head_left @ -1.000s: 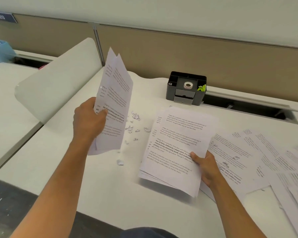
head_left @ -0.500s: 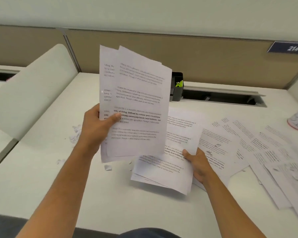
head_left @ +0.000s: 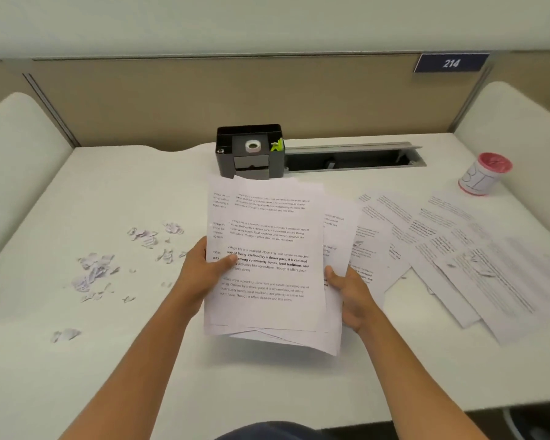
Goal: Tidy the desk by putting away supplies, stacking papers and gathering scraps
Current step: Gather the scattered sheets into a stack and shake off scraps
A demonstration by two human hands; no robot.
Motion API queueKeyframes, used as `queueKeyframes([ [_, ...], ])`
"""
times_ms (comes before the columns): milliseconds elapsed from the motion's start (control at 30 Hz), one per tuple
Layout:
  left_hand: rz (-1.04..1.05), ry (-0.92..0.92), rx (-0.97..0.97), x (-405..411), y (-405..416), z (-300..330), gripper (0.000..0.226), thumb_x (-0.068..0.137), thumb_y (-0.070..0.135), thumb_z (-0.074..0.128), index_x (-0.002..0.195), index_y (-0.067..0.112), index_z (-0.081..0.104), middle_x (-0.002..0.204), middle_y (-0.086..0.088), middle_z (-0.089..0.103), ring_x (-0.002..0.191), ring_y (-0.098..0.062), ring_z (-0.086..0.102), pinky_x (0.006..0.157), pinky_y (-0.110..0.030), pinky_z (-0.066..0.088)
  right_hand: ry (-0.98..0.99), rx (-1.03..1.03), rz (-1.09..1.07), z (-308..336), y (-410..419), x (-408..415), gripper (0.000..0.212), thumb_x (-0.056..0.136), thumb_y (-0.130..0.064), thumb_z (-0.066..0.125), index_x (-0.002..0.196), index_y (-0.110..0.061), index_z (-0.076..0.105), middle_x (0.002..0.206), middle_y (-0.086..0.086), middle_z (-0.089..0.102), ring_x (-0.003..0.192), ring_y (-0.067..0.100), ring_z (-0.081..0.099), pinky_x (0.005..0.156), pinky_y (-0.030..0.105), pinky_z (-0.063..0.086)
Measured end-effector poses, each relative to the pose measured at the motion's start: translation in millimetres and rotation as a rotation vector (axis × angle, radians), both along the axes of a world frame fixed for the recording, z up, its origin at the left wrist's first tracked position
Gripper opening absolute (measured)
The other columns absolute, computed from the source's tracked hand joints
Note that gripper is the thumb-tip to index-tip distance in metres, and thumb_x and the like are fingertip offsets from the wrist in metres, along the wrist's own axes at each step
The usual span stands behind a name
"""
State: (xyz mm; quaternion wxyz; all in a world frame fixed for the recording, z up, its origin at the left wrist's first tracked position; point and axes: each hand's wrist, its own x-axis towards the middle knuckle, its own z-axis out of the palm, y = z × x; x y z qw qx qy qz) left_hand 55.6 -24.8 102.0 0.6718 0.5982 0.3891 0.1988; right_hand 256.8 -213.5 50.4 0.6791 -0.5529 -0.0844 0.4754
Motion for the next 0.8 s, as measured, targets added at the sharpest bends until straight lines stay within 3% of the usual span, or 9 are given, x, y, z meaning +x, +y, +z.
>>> queueKeyframes([
  [100,-0.109,-0.036,-0.051,7,-5,-4,0.043,0.089,0.005,0.067,0.128,0.019,0.056,0.118,-0.006,0.07,0.104,-0.028,0.069,0.088,-0.053,0.055,-0.015,-0.013,-0.028,1,-11,-1,0.03,0.1,-0.015,0.05,0.129,-0.012,0.059,0.12,0.01,0.069,0.108,0.029,0.067,0.079,0.041,0.058],
  [300,-0.25,-0.098,-0.143,26,-15,-18,0.061,0.08,-0.003,0.073,0.133,0.017,0.05,0.126,-0.011,0.066,0.113,-0.034,0.064,0.094,-0.057,0.05,0.001,-0.018,-0.1,5,-34,-1,0.032,0.103,-0.023,0.044,0.128,-0.011,0.06,0.116,0.008,0.071,0.104,0.025,0.069,0.081,0.038,0.059],
  [500,-0.343,-0.089,-0.076,56,-36,-24,0.069,0.073,-0.002,0.08,0.131,0.019,0.051,0.122,-0.007,0.068,0.11,-0.03,0.067,0.091,-0.054,0.053,0.051,-0.084,-0.133,10,-58,8,0.051,0.099,-0.057,0.028,0.118,-0.025,0.062,0.116,0.001,0.072,0.109,0.021,0.067,0.097,0.045,0.052],
  [567,-0.388,-0.096,-0.059,67,-42,-24,0.071,0.072,0.0,0.082,0.132,0.02,0.05,0.122,-0.008,0.068,0.11,-0.031,0.067,0.091,-0.055,0.053,-0.002,-0.056,-0.114,9,-66,14,0.044,0.101,-0.049,0.035,0.124,-0.021,0.06,0.122,0.004,0.069,0.112,0.023,0.066,0.097,0.045,0.052],
  [700,-0.423,-0.096,-0.043,87,-50,-25,0.074,0.067,0.002,0.087,0.13,0.019,0.051,0.121,-0.009,0.069,0.108,-0.032,0.067,0.091,-0.055,0.053,-0.154,-0.043,-0.122,4,-81,28,0.033,0.097,-0.015,0.057,0.129,-0.009,0.058,0.124,0.008,0.068,0.113,0.026,0.065,0.098,0.048,0.051],
  [800,-0.432,-0.078,0.011,101,-59,-20,0.061,0.067,0.004,0.086,0.122,0.014,0.06,0.113,-0.007,0.072,0.103,-0.028,0.07,0.09,-0.053,0.054,-0.248,-0.037,-0.159,7,-92,41,0.033,0.094,-0.009,0.06,0.128,-0.009,0.06,0.124,0.008,0.068,0.115,0.026,0.064,0.1,0.049,0.049],
])
